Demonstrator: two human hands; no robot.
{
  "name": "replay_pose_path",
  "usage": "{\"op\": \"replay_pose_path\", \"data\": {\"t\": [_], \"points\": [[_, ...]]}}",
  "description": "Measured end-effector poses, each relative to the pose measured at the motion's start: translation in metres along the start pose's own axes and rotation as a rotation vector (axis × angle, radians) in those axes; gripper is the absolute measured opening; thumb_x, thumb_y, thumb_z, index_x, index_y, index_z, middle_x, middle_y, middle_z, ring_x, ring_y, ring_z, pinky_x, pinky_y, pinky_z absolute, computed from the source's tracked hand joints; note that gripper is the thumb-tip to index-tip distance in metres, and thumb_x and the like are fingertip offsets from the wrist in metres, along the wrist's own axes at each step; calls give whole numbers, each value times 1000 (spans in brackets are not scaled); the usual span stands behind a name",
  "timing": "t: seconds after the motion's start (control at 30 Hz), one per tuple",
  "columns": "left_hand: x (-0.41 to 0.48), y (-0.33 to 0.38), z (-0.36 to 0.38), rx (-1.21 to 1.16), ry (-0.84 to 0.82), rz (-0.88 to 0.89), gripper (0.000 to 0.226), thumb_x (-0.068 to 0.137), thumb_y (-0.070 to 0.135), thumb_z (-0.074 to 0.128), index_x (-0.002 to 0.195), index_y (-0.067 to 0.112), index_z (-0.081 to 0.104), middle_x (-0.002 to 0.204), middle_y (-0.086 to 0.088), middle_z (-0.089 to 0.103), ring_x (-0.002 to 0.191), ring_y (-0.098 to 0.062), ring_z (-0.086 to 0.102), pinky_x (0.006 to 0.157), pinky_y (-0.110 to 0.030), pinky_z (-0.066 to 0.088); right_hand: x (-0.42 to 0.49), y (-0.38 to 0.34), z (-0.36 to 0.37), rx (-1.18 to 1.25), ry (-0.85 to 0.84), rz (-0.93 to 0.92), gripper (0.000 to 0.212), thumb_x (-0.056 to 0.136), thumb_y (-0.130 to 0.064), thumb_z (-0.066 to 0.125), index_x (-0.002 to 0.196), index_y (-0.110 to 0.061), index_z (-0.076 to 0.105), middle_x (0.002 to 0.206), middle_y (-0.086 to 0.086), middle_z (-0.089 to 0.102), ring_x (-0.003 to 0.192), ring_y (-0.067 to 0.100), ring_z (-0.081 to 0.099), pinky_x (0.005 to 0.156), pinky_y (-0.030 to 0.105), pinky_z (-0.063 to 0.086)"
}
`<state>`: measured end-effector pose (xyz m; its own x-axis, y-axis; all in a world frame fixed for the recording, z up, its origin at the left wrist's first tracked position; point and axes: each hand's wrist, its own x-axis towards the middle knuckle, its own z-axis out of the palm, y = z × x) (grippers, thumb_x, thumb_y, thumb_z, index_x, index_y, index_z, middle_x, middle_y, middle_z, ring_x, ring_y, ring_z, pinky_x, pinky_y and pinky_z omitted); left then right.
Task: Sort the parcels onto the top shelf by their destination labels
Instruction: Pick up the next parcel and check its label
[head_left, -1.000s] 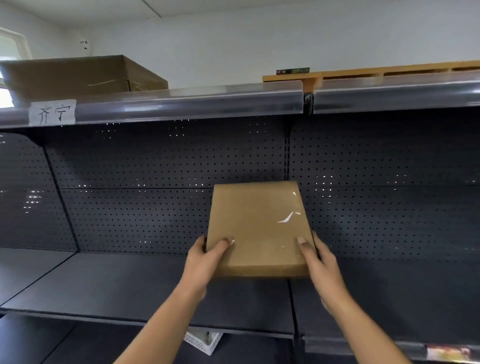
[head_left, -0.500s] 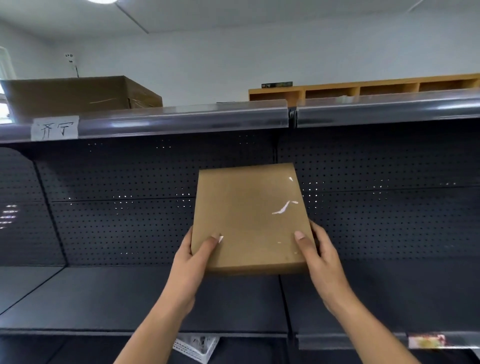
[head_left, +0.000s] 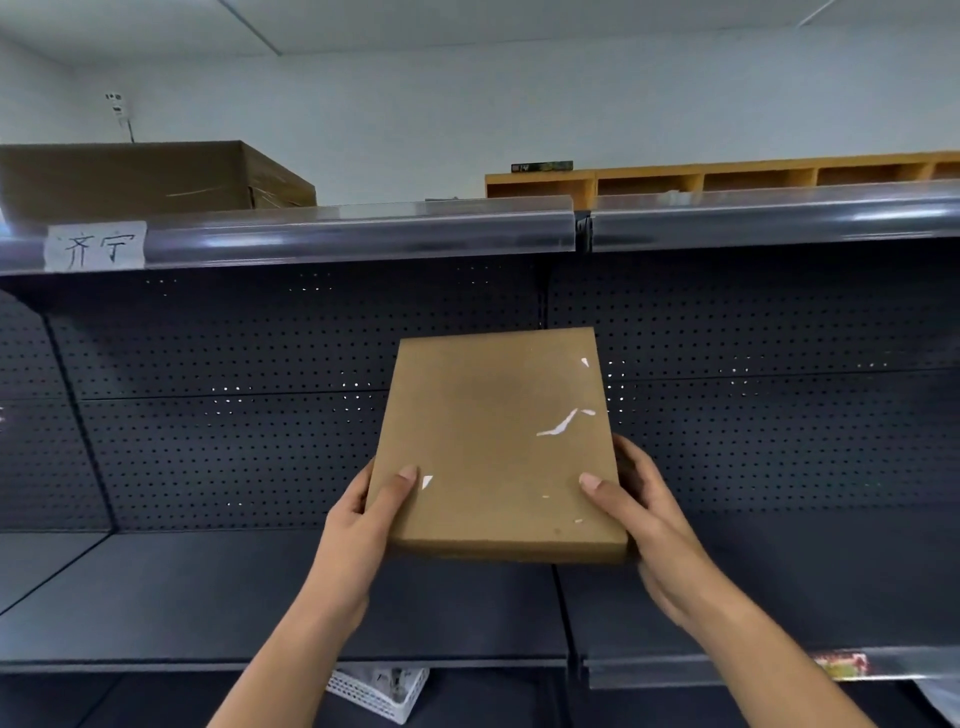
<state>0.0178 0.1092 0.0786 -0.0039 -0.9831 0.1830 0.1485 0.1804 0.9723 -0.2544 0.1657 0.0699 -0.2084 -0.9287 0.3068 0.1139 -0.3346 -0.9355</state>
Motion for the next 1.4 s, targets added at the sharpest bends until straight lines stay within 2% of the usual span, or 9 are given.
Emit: {"op": "replay_pose_path", "data": {"t": [0.13,0.33,0.47,0.6,0.73,0.83,1.0,1.2,1.4], "points": [[0,-4,-5,31,-70,94,36,102,35,67,138,34,68,127,15,79,115,-3,73,101,-30,50,1,-8,5,6,68,-15,54,93,-37,73,144,-35,55,136,-10,71,113,3,73,96,27,56],[3,-25,-4,356,23,62,57,100,30,72,153,28,51,156,2,53,123,-7,60,111,-31,43,-12,-16,21,-292,236,-201,74,78,-55,86,143,-43,52,136,-18,63,124,2,63,100,31,54],[-43,-12,38,487,-41,347,54,97,53,65,148,42,51,164,10,38,150,-1,38,121,-22,35,-22,-12,47,-419,349,-308,86,76,-56,85,149,-39,44,137,-17,46,130,-8,47,98,15,43],[-63,2,74,528,-253,299,120,71,94,62,166,55,0,179,23,-5,164,-4,-10,133,-39,10,-22,0,55,-54,255,-246,58,91,-47,74,145,-34,56,133,-13,68,127,10,65,106,41,56],[-56,3,73,365,-238,251,124,65,70,91,163,52,18,156,24,54,141,2,54,115,-32,49,-20,11,44,213,183,-184,27,101,-21,64,125,-19,77,139,1,72,134,24,65,109,52,53],[-49,-7,68,234,-328,196,86,80,30,94,153,37,49,135,13,75,126,-10,71,105,-31,58,-26,18,43,216,106,-166,50,81,-51,82,124,-25,77,150,-6,64,141,21,59,103,40,57],[-40,-12,58,323,-255,291,113,71,58,93,164,48,30,146,23,56,133,5,57,110,-27,52,-38,34,46,56,-30,-238,52,96,-23,63,147,-29,54,149,-10,65,137,12,62,101,25,56],[-50,-12,57,397,-252,342,119,80,61,82,160,65,-6,146,31,33,129,24,42,99,-1,42,-44,41,57,-3,-43,-319,50,104,-29,52,154,-28,50,167,-16,43,157,6,35,121,24,38],[-49,-13,54,302,-116,370,119,71,74,82,160,69,3,141,35,39,128,25,43,103,-10,43,-41,35,54,-23,-227,-363,65,95,12,46,144,-26,67,166,-13,46,159,8,32,126,32,34]]}}
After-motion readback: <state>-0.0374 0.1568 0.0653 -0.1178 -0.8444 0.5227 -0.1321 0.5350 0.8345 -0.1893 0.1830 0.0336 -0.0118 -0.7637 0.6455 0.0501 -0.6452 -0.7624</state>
